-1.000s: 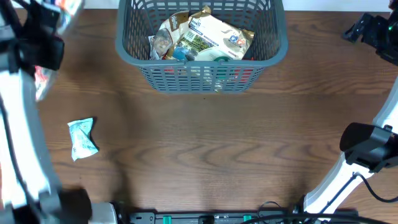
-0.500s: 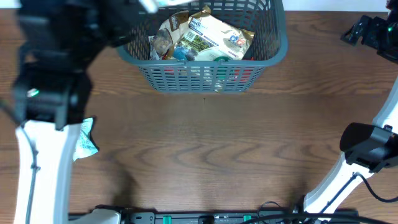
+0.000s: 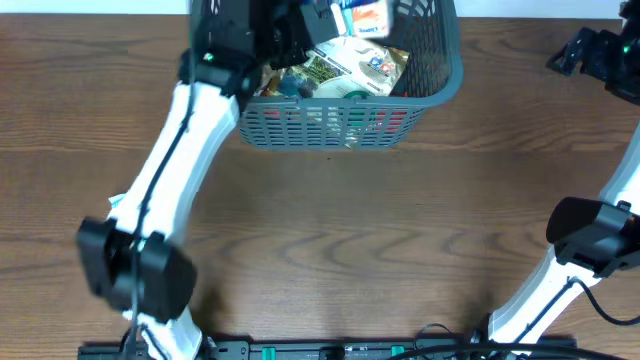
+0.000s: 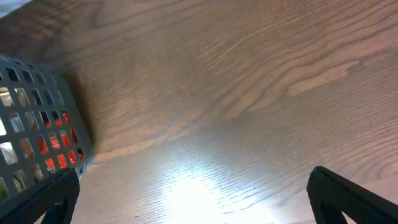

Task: Pack container
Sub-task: 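Lift the tissue multi-pack over the basket and drop it inside, then move the left gripper down to the light-blue wipes pouch and grasp, then carry the wipes pouch into the basket and release it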

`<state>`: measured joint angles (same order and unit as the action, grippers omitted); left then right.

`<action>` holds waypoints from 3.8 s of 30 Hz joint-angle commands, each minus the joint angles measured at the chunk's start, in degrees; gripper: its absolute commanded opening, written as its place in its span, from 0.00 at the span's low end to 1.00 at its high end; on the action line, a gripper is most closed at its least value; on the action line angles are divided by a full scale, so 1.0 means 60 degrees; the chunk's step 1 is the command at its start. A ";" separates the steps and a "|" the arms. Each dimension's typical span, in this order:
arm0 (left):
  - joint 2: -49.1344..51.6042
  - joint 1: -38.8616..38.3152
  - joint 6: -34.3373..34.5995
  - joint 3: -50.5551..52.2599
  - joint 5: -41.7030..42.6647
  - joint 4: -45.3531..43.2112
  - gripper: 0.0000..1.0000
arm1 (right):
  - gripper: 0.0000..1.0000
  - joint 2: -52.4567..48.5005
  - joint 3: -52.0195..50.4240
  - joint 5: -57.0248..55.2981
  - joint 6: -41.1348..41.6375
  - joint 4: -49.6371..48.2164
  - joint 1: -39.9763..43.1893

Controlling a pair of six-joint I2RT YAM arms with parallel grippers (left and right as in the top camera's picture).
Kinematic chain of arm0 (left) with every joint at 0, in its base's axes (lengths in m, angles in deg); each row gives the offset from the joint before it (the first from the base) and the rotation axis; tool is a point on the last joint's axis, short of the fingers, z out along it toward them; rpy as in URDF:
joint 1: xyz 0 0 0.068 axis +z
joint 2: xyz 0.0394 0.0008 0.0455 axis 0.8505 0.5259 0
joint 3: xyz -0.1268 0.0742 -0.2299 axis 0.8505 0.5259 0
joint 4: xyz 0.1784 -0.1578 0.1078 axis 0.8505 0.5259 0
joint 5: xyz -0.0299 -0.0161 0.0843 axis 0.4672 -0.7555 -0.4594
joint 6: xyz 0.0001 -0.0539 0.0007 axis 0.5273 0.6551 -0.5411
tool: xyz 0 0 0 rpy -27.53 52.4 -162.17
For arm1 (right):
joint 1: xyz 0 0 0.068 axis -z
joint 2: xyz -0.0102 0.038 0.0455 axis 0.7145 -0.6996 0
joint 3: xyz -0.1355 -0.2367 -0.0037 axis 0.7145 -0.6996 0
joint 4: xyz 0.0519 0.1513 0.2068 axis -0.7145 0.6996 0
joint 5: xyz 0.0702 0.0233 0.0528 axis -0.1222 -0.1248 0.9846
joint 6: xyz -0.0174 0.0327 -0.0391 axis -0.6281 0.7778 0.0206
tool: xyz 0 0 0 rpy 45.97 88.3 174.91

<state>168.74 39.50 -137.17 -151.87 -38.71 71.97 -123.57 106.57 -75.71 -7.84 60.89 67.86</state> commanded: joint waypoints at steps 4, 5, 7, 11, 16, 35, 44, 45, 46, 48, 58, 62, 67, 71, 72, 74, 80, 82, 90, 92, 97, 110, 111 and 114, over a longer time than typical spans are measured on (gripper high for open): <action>0.0659 0.0186 0.0459 -0.0109 -0.0754 0.0255 0.27 | 0.99 -0.0029 0.0036 0.0011 -0.0153 0.0033 -0.0036; 0.0667 0.0175 0.0495 -0.0109 -0.0743 0.0375 0.36 | 0.99 -0.0029 0.0036 0.0015 -0.0153 0.0029 -0.0036; 0.0637 0.0168 0.0816 -0.0109 -0.0732 0.0517 0.66 | 0.99 -0.0029 0.0036 0.0011 -0.0153 0.0022 -0.0036; 0.0324 0.0168 0.0925 -0.0109 -0.0736 0.0812 0.98 | 0.99 -0.0029 0.0036 0.0011 -0.0153 0.0025 -0.0036; -0.0867 0.0178 0.1381 -0.0244 -0.1195 0.0801 0.98 | 0.99 -0.0029 0.0036 0.0011 -0.0153 0.0025 -0.0036; -0.5588 0.3501 1.0102 -0.0554 -0.4444 0.7694 0.98 | 0.99 -0.0029 0.0036 0.0015 -0.0149 -0.0004 -0.0040; -0.5144 0.5770 1.1828 0.1384 -0.4371 0.9125 0.98 | 0.99 -0.0029 0.0036 0.0011 -0.0146 -0.0055 -0.0040; -0.5082 0.5949 1.1814 0.1836 -0.4218 0.8856 0.98 | 0.99 -0.0029 0.0036 0.0011 -0.0149 -0.0073 -0.0040; -0.5034 0.6098 1.1814 0.2255 -0.4058 0.8579 0.99 | 0.99 -0.0029 0.0036 0.0007 -0.0149 -0.0084 -0.0036; -0.4921 0.6364 1.1795 0.3180 -0.3705 0.7847 0.98 | 0.99 -0.0029 0.0036 0.0007 -0.0149 -0.0109 -0.0036; -0.3814 0.6768 1.0262 0.6932 -0.2874 0.4339 0.98 | 0.99 -0.0029 0.0036 0.0007 -0.0149 -0.0109 -0.0040; -0.3067 0.6768 0.9766 0.7664 -0.2794 0.3406 0.98 | 0.99 -0.0029 0.0036 0.0007 -0.0146 -0.0098 -0.0040; -0.2007 0.6768 0.9617 0.8029 -0.2641 0.2641 0.98 | 0.99 -0.0029 0.0036 0.0007 -0.0142 -0.0095 -0.0040; -0.1333 0.6768 0.9613 0.8029 -0.2637 0.2499 0.98 | 0.99 -0.0029 0.0036 0.0007 -0.0142 -0.0066 -0.0040; -0.1184 0.6768 0.9613 0.8029 -0.2616 0.2466 0.98 | 0.99 -0.0029 0.0036 0.0007 -0.0142 -0.0062 -0.0040; -0.0965 0.6768 0.9617 0.8029 -0.2590 0.2426 0.99 | 0.99 -0.0029 0.0036 0.0007 -0.0142 -0.0058 -0.0040; -0.0765 0.6768 0.9657 0.8029 -0.2065 0.2561 0.74 | 0.99 -0.0029 0.0036 0.0007 -0.0146 -0.0004 -0.0040; -0.0765 0.6768 0.9657 0.8029 -0.1865 0.2663 0.59 | 0.99 -0.0029 0.0036 0.0007 -0.0146 -0.0004 -0.0036; -0.1275 0.6768 1.0397 0.7435 -0.1603 0.3428 0.06 | 0.99 -0.0029 0.0036 0.0007 -0.0146 0.0047 -0.0040; -0.1632 0.6765 1.0411 0.6921 -0.1348 0.3821 0.06 | 0.99 -0.0029 0.0036 0.0007 -0.0149 0.0062 -0.0040; -0.2608 0.6677 0.9602 0.4699 0.0219 0.5304 0.06 | 0.99 -0.0029 0.0036 0.0011 -0.0149 0.0087 -0.0040; -0.3104 0.3289 0.3657 -0.1690 -0.0586 0.6466 0.06 | 0.99 -0.0029 0.0036 0.0011 -0.0157 0.0069 -0.0040; -0.3104 0.2951 0.2925 -0.1789 -0.0590 0.6229 0.06 | 0.99 -0.0029 0.0036 0.0011 -0.0153 0.0069 -0.0040; -0.3082 0.2084 0.1177 -0.1796 -0.0583 0.5275 0.06 | 0.99 -0.0029 0.0036 0.0015 -0.0149 0.0076 -0.0040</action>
<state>150.16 55.44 -113.56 -161.75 -41.03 105.96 -123.57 106.57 -75.69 -8.01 61.24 67.86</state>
